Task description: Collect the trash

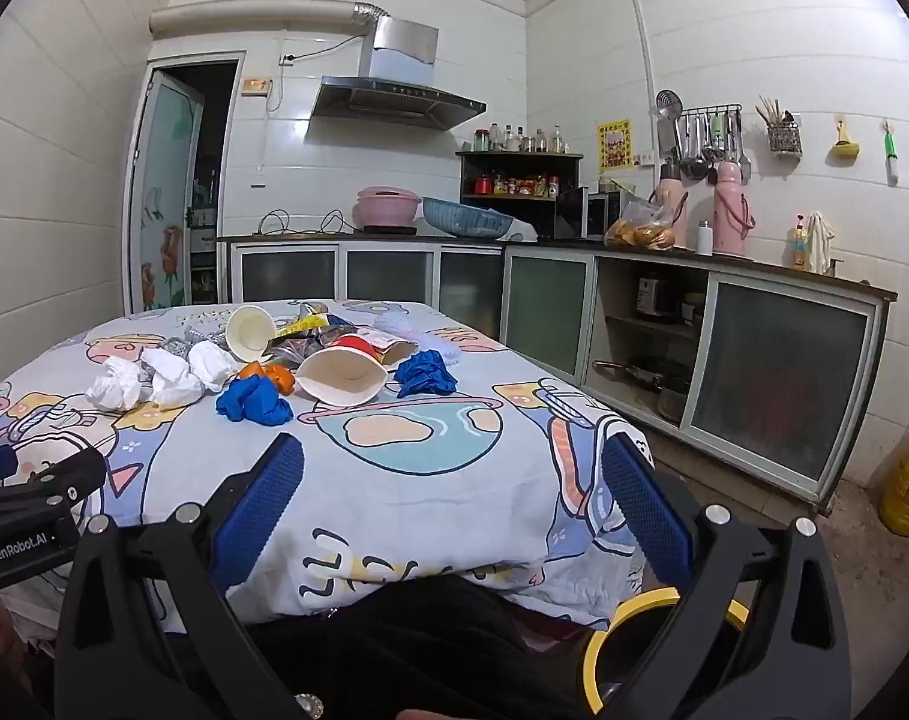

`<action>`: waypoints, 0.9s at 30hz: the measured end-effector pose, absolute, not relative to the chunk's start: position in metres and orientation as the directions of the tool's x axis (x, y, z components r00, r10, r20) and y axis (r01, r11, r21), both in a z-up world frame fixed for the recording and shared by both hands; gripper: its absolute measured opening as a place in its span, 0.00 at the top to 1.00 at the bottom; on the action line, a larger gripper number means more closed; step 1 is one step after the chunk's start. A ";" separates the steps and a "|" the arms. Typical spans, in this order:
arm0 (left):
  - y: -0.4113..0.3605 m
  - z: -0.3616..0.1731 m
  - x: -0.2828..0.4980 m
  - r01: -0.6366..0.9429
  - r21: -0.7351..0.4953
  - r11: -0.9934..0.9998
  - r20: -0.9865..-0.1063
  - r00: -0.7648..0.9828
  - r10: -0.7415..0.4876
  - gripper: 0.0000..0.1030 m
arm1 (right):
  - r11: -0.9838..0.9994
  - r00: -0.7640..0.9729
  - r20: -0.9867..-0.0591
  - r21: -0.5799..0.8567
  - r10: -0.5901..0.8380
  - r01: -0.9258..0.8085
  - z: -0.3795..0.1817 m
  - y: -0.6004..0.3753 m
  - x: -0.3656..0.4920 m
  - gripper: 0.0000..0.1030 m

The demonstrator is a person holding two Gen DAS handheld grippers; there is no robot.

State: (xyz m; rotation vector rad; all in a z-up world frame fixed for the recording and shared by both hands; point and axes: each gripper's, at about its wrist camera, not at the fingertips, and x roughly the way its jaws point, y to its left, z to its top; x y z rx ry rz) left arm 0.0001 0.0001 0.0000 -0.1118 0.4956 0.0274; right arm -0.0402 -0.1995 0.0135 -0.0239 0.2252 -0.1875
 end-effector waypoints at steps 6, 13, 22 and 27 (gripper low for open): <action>0.001 0.000 0.001 -0.051 -0.101 0.994 -0.476 0.879 -0.003 0.07 | 0.983 0.957 -0.222 -0.035 -0.185 0.182 0.013 -0.200 -0.040 0.07; -0.001 0.000 0.000 -0.052 -0.098 0.994 -0.476 0.880 -0.001 0.07 | 0.983 0.957 -0.224 -0.034 -0.186 0.183 0.013 -0.201 -0.039 0.07; 0.000 0.000 0.000 -0.053 -0.098 0.994 -0.473 0.881 0.000 0.07 | 0.983 0.957 -0.223 -0.031 -0.186 0.183 0.013 -0.201 -0.040 0.07; 0.000 0.000 0.000 -0.052 -0.098 0.994 -0.473 0.881 0.000 0.07 | 0.983 0.957 -0.222 -0.031 -0.185 0.183 0.013 -0.201 -0.041 0.07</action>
